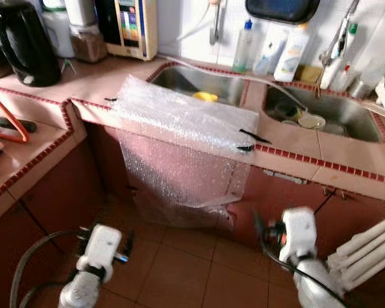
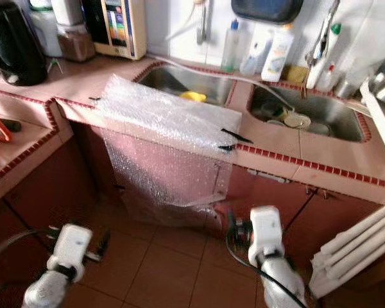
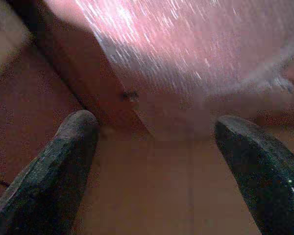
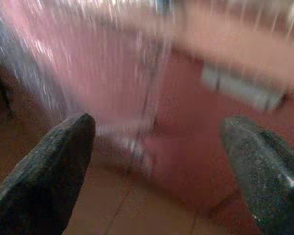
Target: Kitchen organization
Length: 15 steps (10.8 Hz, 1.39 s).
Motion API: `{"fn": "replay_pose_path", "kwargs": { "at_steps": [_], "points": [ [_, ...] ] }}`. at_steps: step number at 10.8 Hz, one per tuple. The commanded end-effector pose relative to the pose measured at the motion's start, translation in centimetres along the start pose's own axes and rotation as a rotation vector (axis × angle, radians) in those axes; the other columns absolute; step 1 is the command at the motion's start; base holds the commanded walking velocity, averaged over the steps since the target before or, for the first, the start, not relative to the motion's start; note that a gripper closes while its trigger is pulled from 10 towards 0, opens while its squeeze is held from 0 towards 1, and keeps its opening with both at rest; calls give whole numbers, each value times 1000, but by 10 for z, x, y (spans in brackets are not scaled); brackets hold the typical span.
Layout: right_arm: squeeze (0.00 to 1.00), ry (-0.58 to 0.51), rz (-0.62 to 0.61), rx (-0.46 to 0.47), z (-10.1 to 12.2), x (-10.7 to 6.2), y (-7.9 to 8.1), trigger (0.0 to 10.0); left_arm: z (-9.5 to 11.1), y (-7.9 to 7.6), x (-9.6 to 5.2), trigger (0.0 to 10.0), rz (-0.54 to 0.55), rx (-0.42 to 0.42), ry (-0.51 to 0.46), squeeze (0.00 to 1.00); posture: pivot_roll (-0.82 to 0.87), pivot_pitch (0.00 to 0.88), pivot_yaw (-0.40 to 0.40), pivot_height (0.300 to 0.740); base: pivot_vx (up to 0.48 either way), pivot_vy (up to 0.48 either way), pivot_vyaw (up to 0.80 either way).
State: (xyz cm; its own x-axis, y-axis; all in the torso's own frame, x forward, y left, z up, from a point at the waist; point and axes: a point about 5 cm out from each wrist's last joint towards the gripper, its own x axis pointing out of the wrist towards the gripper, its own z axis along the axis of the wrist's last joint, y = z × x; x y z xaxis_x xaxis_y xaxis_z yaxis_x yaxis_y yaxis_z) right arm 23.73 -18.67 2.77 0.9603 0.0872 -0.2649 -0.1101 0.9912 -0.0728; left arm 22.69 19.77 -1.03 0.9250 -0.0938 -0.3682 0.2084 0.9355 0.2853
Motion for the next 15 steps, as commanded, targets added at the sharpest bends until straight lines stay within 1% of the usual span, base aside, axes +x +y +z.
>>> {"fn": "replay_pose_path", "kwargs": {
  "at_steps": [1,2,3,4,5,6,7,8,9,10,11,12,13,14,15],
  "points": [
    [392,67,-29,54,-20,-2,-6,10000,-15,-13,-1,10000,-56,0,72,0,134,0,-51,740,0,0,0],
    [341,143,-34,36,-46,-3,-5,10000,-35,-21,2,10000,-60,-89,228,0,121,0,-60,740,0,0,0],
    [329,278,-55,67,-70,-5,-3,10000,-39,-29,5,10000,-96,-31,284,0,113,0,-63,740,0,0,0],
    [271,351,-59,78,-82,-7,-1,10000,-46,-33,5,10000,-89,-9,367,0,98,0,-64,740,0,0,0],
    [153,417,-46,64,-92,-10,2,10000,-50,-39,5,10000,-110,-37,420,0,93,0,-70,740,0,0,0],
    [55,483,-48,88,-103,-16,2,10000,-54,-45,4,10000,-120,-60,486,0,96,0,-70,740,0,0,0],
    [0,570,-47,98,-118,-28,3,10000,-57,-46,4,10000,-108,-86,537,0,97,0,-73,740,0,0,0],
    [0,607,-43,127,-124,-34,5,10000,-57,-46,4,10000,-98,-107,550,0,97,0,-72,740,0,0,0],
    [0,657,-38,128,-132,-42,7,10000,-58,-49,4,10000,-72,-164,587,0,91,0,-61,740,0,0,0],
    [0,671,-25,129,-134,-43,10,10000,-55,-52,7,10000,-75,-193,590,0,80,0,-48,740,0,0,0],
    [0,671,-21,132,-134,-43,12,10000,-53,-54,8,10000,-95,-176,593,0,77,0,-42,740,0,0,0],
    [0,665,2,140,-134,-42,16,10000,-52,-56,9,10000,-123,-137,595,0,70,0,-32,740,0,0,0],
    [0,671,19,128,-135,-43,21,10000,-54,-55,8,10000,-129,-46,607,0,66,0,-31,740,0,0,0],
    [0,673,20,125,-135,-43,21,10000,-56,-56,6,10000,-130,-27,624,0,65,0,-34,740,0,0,0],
    [0,681,22,113,-137,-46,19,10000,-53,-65,6,10000,-198,80,595,0,67,0,-53,740,0,0,0]
  ]
}}
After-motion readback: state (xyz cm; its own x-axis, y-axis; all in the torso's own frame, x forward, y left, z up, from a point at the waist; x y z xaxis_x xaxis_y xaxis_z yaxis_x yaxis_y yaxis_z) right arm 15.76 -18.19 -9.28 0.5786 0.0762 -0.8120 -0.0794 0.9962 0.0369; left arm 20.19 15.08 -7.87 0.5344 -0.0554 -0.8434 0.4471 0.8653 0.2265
